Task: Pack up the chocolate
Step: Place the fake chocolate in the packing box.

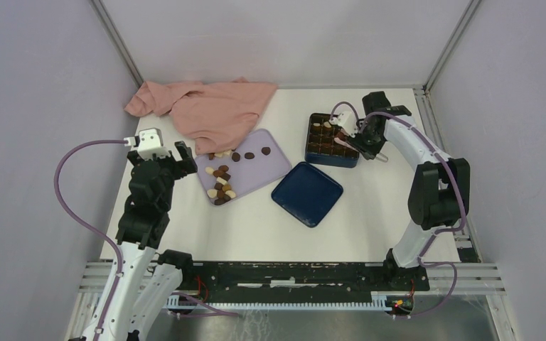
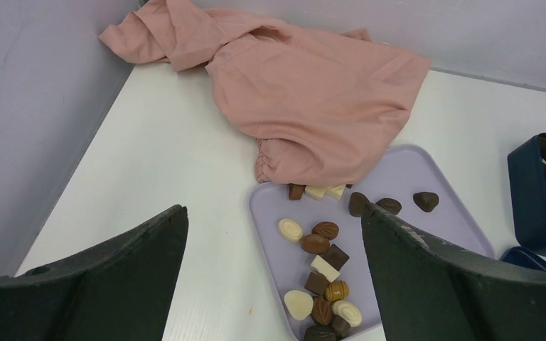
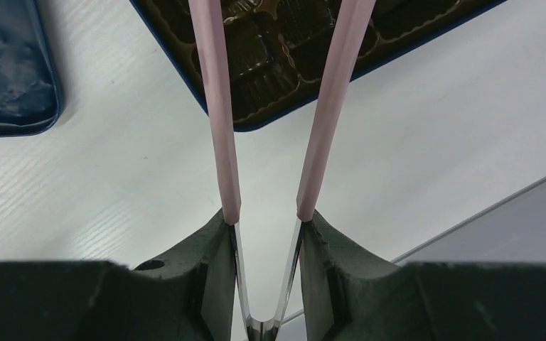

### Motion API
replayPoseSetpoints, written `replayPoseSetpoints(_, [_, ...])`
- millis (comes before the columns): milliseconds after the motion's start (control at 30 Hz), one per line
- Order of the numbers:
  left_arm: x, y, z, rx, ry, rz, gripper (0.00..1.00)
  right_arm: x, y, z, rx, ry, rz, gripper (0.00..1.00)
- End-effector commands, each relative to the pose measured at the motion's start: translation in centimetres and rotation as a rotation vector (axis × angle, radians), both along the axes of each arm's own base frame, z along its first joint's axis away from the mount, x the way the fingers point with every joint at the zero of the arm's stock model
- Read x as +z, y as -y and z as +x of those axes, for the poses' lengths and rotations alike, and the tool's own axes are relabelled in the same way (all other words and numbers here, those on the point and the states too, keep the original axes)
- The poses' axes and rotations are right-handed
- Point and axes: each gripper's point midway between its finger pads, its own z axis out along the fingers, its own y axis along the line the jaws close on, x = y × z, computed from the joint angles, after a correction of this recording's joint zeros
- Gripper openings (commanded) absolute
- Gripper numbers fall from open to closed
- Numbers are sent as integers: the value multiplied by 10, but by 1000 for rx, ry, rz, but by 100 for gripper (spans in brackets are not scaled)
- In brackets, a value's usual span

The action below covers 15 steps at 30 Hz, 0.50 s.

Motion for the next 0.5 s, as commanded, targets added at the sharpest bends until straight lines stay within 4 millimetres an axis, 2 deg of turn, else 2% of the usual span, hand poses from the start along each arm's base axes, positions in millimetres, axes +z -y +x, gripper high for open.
replayPoseSetpoints(0, [9,-2,3,-6,26,47,96,-1,1,17,24,28,-6,26])
replayPoseSetpoints(467, [8,-2,3,-7,25,46,96,-13,15,26,-9,-4,-47,30])
